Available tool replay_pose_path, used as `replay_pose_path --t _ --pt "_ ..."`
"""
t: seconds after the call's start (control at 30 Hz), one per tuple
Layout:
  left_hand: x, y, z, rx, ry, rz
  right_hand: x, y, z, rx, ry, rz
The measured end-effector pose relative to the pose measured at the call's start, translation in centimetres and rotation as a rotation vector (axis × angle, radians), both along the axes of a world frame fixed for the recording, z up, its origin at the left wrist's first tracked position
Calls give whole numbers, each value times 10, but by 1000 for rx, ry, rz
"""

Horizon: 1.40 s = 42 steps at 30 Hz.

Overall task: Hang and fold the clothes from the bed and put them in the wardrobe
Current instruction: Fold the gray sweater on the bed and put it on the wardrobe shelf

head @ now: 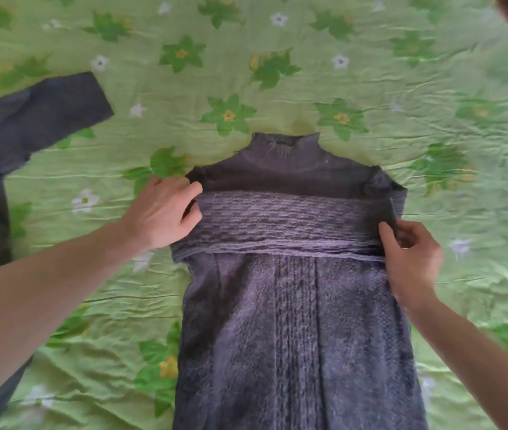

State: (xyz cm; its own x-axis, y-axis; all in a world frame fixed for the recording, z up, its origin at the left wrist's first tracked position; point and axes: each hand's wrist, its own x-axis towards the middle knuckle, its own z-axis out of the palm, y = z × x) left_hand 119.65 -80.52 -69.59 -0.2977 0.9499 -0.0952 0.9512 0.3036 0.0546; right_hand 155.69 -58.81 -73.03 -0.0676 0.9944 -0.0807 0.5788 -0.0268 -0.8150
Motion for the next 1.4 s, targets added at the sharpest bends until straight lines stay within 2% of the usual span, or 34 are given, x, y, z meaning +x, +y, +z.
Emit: replay_pose_path --t 0.1,0.2,0.27,0.33,0.43,0.5,0.57,0.67,0.77,0.8,1.0,1.1,1.2,1.3,1.4 --pt "13 5 -14 -70 24 33 3 2 -5 15 -130 51" --pt "24 5 -25 31 28 145 3 2 -7 163 -344 138" --pt "37 6 -30 140 9 244 0 3 -5 348 -427 312" --pt "51 7 -37 157 -31 300 -2 7 -6 448 -491 633" --pt "54 0 -51 52 -99 303 3 11 -18 383 -802 996" --pt "47 -5 -57 1 -141 277 7 14 -26 314 -909 1039" --pt "43 -7 -62 -34 -145 262 7 17 -28 321 -937 1047" --pt "43 3 -58 -56 -146 281 -1 22 -21 460 -848 1009" --pt "37 28 -47 109 -176 368 -29 28 -6 630 -574 902" --pt "34 38 -43 144 -191 393 -44 33 -2 627 -514 871" --pt "17 92 -22 57 -297 427 -138 71 22 173 -531 885" --pt "15 106 -16 -2 -209 384 -157 83 29 173 -619 842" --pt "17 107 -8 47 -203 376 -154 82 35 135 -416 836" --pt "22 90 1 185 -257 344 -128 74 44 258 -184 858" --pt "29 59 3 265 -75 200 -87 58 50 540 -181 914"
